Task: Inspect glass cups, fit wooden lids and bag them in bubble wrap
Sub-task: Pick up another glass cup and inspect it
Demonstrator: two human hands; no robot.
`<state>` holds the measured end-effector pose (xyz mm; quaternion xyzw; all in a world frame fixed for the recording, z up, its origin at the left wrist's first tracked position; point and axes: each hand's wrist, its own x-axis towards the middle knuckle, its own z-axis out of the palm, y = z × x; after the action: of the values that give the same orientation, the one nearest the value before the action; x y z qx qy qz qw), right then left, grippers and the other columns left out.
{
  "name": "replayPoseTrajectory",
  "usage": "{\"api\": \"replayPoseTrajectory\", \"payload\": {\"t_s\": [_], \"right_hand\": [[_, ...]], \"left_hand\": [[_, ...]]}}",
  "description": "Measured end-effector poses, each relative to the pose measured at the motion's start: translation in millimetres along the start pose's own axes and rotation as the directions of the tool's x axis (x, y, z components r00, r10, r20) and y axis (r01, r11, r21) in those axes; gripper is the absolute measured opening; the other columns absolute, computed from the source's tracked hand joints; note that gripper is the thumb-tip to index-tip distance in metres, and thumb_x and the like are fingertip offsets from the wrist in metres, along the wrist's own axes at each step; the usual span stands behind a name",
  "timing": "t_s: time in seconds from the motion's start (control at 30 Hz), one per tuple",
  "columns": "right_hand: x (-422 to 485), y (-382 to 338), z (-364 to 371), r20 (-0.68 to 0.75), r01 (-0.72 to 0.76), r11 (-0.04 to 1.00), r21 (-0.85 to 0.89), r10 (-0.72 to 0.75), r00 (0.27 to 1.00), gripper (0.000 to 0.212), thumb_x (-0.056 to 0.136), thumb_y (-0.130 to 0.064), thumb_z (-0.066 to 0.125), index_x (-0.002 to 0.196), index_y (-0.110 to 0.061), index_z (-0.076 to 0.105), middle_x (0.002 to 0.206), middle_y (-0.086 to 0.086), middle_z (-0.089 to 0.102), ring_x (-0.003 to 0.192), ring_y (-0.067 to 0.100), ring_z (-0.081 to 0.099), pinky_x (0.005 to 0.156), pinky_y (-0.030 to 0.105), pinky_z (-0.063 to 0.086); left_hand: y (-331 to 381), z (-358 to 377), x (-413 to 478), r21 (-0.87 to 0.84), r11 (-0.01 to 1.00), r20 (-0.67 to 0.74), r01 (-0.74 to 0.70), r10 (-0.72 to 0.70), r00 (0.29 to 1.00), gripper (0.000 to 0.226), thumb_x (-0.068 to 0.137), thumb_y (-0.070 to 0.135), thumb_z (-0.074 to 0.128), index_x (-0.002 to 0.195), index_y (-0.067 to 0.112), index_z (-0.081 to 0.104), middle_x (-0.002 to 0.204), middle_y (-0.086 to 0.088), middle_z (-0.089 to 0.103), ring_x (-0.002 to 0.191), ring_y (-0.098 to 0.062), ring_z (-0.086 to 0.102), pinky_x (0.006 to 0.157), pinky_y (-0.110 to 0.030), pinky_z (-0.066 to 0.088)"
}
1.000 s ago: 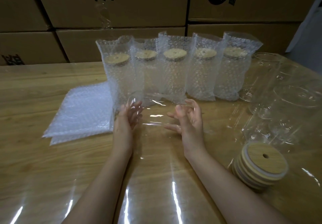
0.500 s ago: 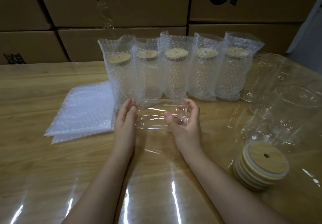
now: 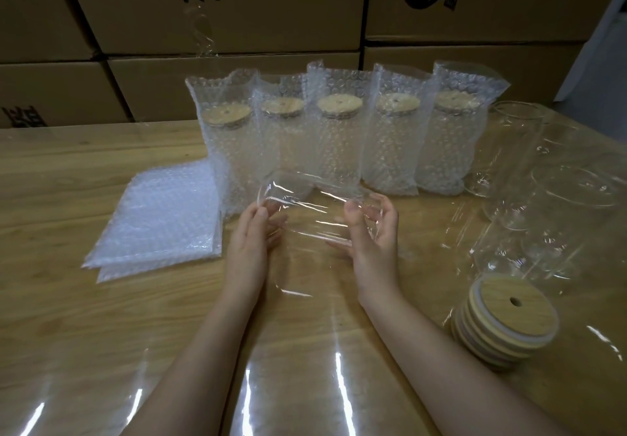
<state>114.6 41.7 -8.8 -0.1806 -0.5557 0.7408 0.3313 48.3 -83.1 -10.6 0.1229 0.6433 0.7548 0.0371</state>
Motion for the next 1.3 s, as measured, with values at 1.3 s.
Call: {"api": "replayPoseTrajectory", "payload": {"t_s": [1.3], "right_hand": [[-16, 6, 12, 0.271, -0.064, 0.992, 0.108, 0.033, 0.962, 0.081, 0.082, -0.043, 0.053, 0.15, -0.041, 0.008, 0.158, -0.006, 0.022, 0.141, 0.007, 0.03, 0.118, 0.041, 0.027]], "left_hand": [[16, 17, -22, -0.138, 0.989, 0.343, 0.046, 0.004, 0.939, 0.04, 0.086, 0.03, 0.059, 0.121, 0.049, 0.057, 0.139, 0.023, 0.05, 0.134, -0.01, 0.045, 0.108, -0.044, 0.039]]}}
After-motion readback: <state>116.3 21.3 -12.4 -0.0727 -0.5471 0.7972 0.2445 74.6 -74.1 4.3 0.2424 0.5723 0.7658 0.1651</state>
